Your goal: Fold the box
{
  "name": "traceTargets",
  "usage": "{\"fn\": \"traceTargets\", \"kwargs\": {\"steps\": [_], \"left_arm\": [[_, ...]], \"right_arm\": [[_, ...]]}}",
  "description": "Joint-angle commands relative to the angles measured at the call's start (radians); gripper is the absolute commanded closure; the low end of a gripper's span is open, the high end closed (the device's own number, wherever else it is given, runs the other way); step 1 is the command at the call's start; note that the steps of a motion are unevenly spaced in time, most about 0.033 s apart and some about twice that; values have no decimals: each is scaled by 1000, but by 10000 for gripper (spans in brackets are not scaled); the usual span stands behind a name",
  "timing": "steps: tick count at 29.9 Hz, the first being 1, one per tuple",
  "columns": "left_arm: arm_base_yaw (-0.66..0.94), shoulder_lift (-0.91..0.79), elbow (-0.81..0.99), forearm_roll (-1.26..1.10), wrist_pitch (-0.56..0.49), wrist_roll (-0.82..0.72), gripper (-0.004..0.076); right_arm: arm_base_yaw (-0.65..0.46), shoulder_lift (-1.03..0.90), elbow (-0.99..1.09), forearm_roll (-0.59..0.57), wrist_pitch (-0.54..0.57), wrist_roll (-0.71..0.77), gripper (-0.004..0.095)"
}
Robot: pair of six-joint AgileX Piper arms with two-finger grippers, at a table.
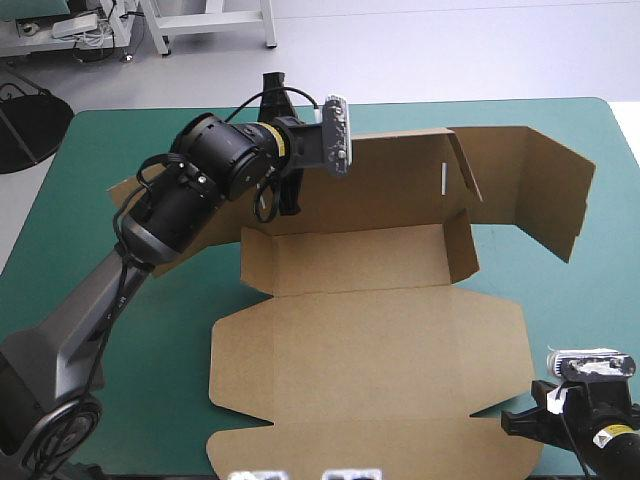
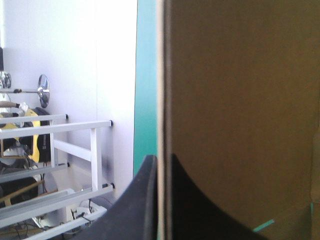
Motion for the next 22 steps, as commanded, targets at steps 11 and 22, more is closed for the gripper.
{"fn": "traceTargets", "kwargs": {"steps": [11, 22], "left_arm": [[-105, -49, 114, 316, -151, -303, 733], [-284, -115, 445, 732, -185, -730, 733]], "right_arm": [[-1, 16, -25, 18, -50, -1, 926], [-1, 16, -25, 18, -50, -1, 926]]}}
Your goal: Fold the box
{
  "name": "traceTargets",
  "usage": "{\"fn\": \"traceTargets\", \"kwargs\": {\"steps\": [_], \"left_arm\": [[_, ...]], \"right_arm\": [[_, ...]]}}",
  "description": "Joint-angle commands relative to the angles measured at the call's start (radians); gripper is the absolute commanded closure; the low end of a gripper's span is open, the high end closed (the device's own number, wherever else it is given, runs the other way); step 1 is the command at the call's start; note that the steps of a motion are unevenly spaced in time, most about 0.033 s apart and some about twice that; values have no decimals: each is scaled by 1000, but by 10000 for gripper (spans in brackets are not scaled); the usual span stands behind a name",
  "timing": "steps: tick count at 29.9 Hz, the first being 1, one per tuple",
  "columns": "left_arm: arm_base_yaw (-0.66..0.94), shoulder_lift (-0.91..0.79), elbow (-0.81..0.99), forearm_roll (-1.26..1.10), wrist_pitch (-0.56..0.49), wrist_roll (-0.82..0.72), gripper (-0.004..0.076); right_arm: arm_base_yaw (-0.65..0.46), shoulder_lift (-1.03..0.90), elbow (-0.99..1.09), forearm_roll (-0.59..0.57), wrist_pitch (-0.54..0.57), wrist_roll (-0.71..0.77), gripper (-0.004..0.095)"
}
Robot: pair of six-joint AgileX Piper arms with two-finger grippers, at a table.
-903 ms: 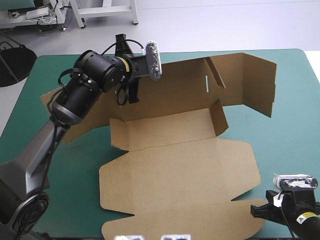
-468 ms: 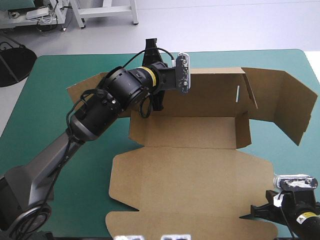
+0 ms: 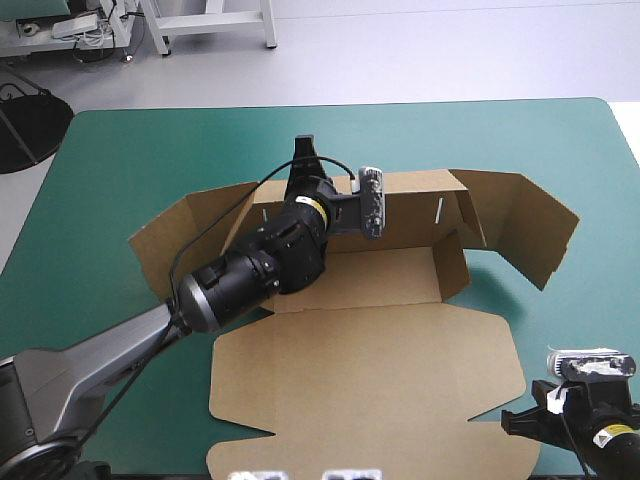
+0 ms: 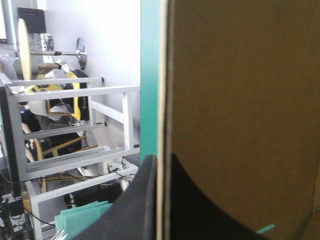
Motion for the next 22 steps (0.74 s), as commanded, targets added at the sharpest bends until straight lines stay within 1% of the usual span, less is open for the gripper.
{"fn": "traceTargets", "kwargs": {"steps": [1, 7, 11, 13, 16, 22], "left_arm": [[-62, -60, 61, 215, -50, -197, 733], [-135, -60, 201, 392, -43, -445, 733], [-157, -60, 274, 483, -47, -578, 733], [-164, -60, 304, 503, -49, -620, 733], [-164, -60, 341, 500, -57, -640, 733], [-164, -60, 357, 484, -61, -660, 732]], "right_arm": [[-1, 16, -25, 18, -52, -1, 926], [-1, 16, -31, 27, -62, 0, 926], [-1, 16, -75, 37, -62, 7, 926], [-1, 20, -116, 38, -62, 9, 926], [-1, 57, -194, 38, -62, 9, 926], [-1, 232, -387, 38, -98, 7, 926]]}}
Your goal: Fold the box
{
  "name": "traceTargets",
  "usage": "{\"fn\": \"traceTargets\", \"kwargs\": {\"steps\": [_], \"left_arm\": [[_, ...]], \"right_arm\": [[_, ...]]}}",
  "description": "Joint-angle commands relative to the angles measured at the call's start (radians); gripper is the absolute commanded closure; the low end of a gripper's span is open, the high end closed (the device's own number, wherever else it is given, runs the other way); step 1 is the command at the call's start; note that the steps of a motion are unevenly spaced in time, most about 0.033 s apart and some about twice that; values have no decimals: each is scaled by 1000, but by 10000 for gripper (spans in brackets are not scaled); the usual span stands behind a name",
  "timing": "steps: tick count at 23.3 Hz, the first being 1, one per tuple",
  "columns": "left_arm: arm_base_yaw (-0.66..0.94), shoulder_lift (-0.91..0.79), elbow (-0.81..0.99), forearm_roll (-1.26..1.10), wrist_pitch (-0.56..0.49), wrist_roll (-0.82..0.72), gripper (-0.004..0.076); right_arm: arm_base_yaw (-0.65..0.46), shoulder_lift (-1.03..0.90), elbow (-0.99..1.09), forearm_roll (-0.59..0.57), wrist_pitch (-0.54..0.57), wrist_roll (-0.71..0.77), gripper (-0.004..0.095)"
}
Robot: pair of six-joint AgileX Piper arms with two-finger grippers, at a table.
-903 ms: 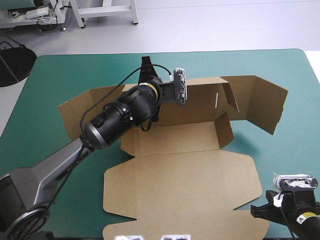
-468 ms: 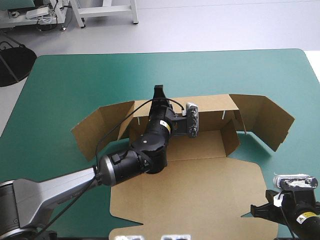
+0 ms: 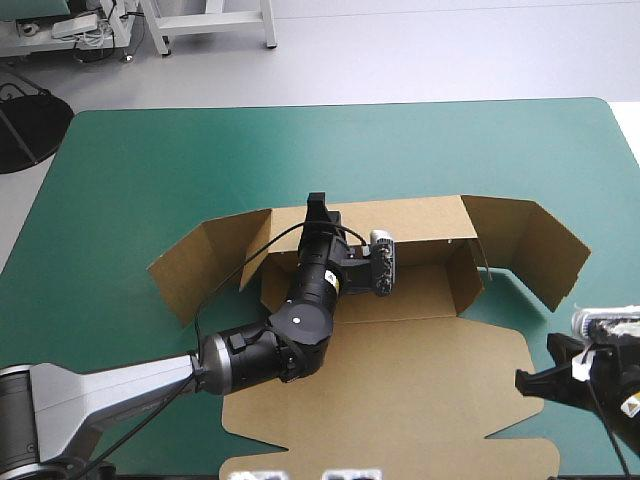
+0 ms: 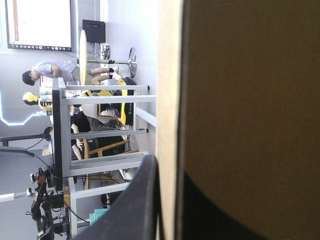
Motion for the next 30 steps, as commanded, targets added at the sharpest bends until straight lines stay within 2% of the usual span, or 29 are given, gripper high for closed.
{"fn": "traceTargets", "kwargs": {"steps": [1, 6, 10, 14, 16, 19, 22, 30], "left_arm": [[-11, -38, -12, -29, -25, -35, 732], [-11, -38, -12, -31, -27, -35, 732], [-11, -38, -12, -33, -27, -35, 732], [-11, -38, -12, -33, -29, -35, 732], [-11, -36, -12, -33, -31, -35, 732], [-11, -34, -12, -33, -31, -35, 732], [-11, -34, -12, -35, -27, -35, 732], [-11, -33, -12, -35, -23, -35, 732]], "right_arm": [[-1, 168, -195, 20, -106, -10, 926], [-1, 513, -532, 53, -80, -33, 926], [-1, 862, -824, 113, -7, -56, 926], [-1, 1142, -1002, 145, 98, -66, 926], [-1, 1216, -1037, 146, 140, -66, 926], [-1, 1283, -1045, 152, 197, -66, 926], [-1, 1286, -1003, 175, 197, -83, 926], [-1, 1148, -812, 185, 197, -158, 926]]}}
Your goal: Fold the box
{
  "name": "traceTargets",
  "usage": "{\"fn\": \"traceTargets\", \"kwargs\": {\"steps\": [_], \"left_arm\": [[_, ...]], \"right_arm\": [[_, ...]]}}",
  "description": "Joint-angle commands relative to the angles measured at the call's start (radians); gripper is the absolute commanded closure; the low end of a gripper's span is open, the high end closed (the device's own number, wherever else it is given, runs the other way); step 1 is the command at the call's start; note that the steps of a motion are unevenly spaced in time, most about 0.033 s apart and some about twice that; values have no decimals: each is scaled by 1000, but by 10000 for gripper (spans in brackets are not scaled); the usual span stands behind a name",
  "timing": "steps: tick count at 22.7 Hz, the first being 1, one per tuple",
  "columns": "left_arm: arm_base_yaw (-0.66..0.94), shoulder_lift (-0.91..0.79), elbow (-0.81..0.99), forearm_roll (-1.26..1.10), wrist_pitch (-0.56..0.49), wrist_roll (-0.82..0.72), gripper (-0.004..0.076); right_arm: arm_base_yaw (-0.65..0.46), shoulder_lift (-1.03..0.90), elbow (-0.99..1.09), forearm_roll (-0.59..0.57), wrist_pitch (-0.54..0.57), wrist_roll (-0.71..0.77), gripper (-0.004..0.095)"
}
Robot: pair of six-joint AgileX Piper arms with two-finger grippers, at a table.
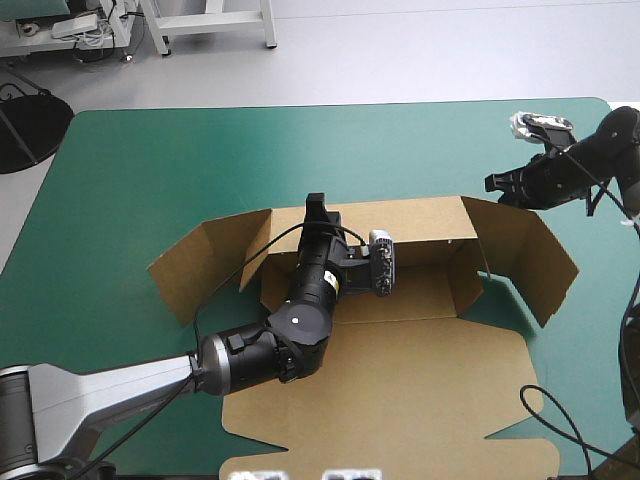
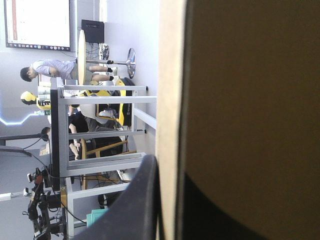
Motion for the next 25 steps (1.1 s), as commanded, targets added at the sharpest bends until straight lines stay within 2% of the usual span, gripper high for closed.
{"fn": "traceTargets", "kwargs": {"steps": [1, 8, 11, 17, 19, 21, 23, 25], "left_arm": [[-11, -29, -15, -31, -16, -25, 732], [-11, -29, -15, -31, -16, -25, 732], [-11, -23, -15, -31, -16, -25, 732], [-11, 57, -15, -63, 0, 28, 732], [-11, 72, -15, -65, 0, 28, 732], [-11, 72, -15, -58, 0, 28, 732], [-11, 72, -15, -58, 0, 28, 732], [-11, 72, -15, -54, 8, 28, 732]], "right_arm": [[-2, -125, 36, 33, 17, -29, 926], [-2, -271, 214, 33, 15, -83, 926], [-2, -329, 290, 65, -33, -115, 926], [-2, -465, 571, 317, -292, -343, 926], [-2, -508, 704, 451, -419, -496, 926], [-2, -529, 772, 542, -467, -621, 926], [-2, -531, 789, 563, -459, -717, 925], [-2, -533, 789, 558, -473, -734, 905]]}}
